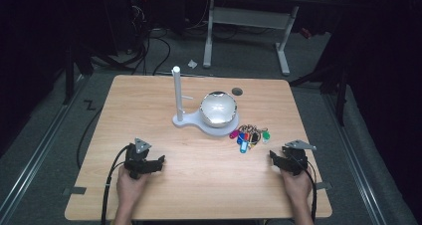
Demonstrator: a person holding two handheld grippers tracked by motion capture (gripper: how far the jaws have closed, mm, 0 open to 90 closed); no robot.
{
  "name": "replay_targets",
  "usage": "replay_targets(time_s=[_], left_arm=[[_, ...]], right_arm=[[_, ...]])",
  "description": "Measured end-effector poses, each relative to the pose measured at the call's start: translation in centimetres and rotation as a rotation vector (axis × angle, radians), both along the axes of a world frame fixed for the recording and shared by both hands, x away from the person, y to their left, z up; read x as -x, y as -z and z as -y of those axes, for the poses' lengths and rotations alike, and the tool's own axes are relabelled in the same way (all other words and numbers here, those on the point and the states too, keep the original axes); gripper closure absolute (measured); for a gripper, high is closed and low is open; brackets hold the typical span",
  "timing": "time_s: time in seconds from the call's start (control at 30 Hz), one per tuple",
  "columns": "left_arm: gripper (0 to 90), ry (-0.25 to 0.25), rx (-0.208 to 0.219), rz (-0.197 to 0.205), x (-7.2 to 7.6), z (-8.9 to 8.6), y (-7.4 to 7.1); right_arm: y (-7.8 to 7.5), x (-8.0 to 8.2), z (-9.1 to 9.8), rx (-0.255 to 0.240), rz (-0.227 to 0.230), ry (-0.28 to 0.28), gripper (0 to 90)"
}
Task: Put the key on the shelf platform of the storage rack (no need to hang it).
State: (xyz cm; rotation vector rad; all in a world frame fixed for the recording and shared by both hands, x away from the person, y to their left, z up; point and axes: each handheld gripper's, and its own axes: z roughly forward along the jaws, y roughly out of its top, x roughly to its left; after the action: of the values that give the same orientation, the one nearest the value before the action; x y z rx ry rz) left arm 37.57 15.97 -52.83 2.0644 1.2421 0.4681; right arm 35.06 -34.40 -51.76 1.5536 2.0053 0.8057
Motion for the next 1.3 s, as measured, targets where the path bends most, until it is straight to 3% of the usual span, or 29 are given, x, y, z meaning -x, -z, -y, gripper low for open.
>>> replay_targets(time_s=[1.3], left_arm=[[18.1, 0.0, -0.001, 0.001, 0.05, 0.04, -0.01]], right_arm=[[-0.02, 0.25, -0.35, 0.0, -0.005, -0.011, 38.9]])
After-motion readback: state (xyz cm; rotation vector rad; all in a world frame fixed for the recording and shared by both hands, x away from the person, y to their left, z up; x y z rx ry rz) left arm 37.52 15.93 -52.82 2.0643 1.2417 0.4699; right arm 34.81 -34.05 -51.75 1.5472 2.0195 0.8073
